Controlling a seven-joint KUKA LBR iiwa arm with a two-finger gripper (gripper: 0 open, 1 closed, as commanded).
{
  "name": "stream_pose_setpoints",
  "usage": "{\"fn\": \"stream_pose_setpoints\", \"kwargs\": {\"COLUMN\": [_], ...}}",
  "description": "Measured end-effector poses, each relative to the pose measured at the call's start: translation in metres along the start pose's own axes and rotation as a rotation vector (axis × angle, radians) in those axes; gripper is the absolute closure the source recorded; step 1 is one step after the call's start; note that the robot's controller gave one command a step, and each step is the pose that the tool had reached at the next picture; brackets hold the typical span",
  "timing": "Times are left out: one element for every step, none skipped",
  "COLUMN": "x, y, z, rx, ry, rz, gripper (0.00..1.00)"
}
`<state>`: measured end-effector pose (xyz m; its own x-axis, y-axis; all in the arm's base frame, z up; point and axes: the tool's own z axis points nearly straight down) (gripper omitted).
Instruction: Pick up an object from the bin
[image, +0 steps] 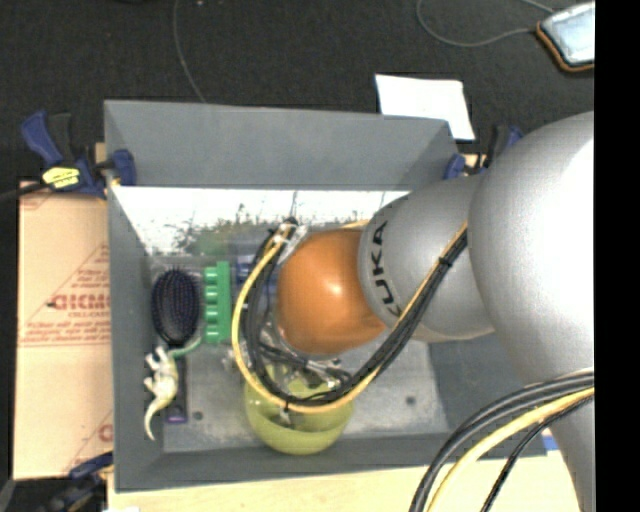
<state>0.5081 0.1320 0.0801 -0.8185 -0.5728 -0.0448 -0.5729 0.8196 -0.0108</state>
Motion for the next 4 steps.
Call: {"fn": "stream_pose_setpoints", "kwargs": {"x": [-0.041,0.013,0.031,0.007], "y": [-0.018,-0.036,-0.081,-0.035], "z": [-0.043,0.012,-0.008,-0.081], "rx": [0.003,-0.001,0.009,0.002], "ry": [-0.006,0.0,-0.021,-0.013], "rz": [-0.226,0.028,-0.175,-0.021], "gripper": [0.0,0.0,0.0,0.0]}}
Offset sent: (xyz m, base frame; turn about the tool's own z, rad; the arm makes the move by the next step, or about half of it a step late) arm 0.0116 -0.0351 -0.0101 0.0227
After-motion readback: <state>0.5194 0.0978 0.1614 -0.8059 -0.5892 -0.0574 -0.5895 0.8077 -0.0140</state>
